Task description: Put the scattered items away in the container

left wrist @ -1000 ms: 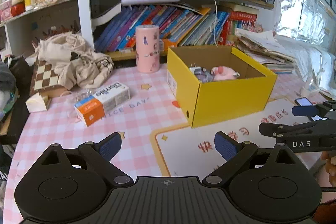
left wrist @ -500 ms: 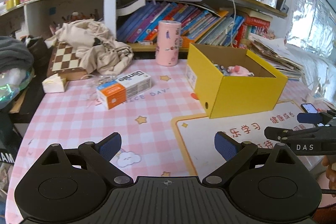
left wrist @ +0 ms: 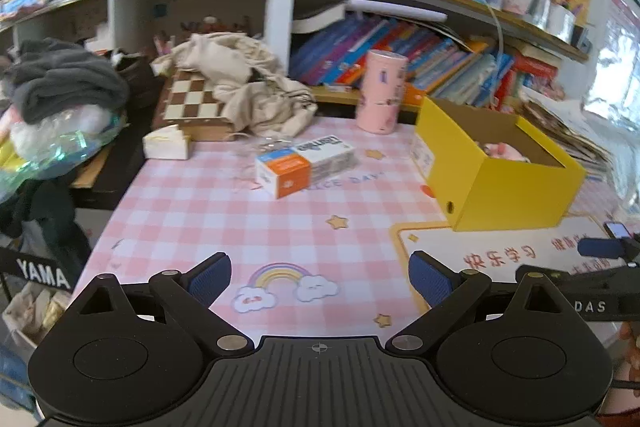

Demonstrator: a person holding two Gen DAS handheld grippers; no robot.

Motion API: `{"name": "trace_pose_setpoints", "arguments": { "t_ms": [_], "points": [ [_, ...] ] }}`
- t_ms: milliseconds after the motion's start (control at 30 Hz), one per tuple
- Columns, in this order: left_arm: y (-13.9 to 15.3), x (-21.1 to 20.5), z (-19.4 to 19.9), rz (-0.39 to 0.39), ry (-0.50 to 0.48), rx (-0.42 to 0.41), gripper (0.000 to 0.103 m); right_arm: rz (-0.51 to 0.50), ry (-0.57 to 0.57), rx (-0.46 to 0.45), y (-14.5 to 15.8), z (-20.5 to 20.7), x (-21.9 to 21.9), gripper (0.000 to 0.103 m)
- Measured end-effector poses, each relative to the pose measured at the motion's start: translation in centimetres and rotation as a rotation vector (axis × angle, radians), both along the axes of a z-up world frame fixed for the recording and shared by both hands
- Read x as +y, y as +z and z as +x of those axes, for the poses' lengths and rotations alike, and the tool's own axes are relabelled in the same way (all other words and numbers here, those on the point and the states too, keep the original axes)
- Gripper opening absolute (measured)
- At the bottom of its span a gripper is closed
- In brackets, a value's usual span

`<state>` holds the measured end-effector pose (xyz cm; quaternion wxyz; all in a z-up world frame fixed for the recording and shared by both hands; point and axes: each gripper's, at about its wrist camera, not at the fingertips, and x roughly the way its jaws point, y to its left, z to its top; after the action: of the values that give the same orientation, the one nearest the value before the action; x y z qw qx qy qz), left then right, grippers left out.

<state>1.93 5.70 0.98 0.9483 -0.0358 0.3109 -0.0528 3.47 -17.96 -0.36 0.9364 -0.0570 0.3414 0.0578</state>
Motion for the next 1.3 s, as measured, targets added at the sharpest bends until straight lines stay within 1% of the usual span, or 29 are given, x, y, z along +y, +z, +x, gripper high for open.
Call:
{"name": "trace_pose_setpoints", "arguments": {
  "t_ms": [100, 533, 800, 1000, 1067, 1300],
  "points": [
    [0.0, 0.6, -0.1, -0.005, 0.017, 0.000, 0.097, -0.004, 0.010, 0.000, 0.0, 0.0, 0.5, 0.097],
    [-0.7, 0.8, -0.4, -0.010, -0.002, 0.027, 0.097, -0.024, 0.044, 0.024, -0.4, 0.1, 1.5, 0.097],
    [-1.5, 1.0, -0.2, -0.022, 0.014, 0.058, 0.097, -0.040, 0.109, 0.045, -0.7, 0.5, 2.5, 0.096],
    [-1.6, 1.0, 0.6, -0.021, 0.031, 0.065, 0.097, -0.051, 0.174, 0.047, -0.8, 1.7, 3.4, 0.094],
    [-1.6, 0.9, 0.9, -0.016, 0.038, 0.066, 0.097, -0.050, 0.195, 0.049, -0.9, 2.4, 3.6, 0.091],
    [-1.8, 0.5, 2.7, 0.000, 0.064, 0.074, 0.097, -0.045, 0.255, 0.056, -1.0, 5.0, 4.0, 0.088]
  ]
}}
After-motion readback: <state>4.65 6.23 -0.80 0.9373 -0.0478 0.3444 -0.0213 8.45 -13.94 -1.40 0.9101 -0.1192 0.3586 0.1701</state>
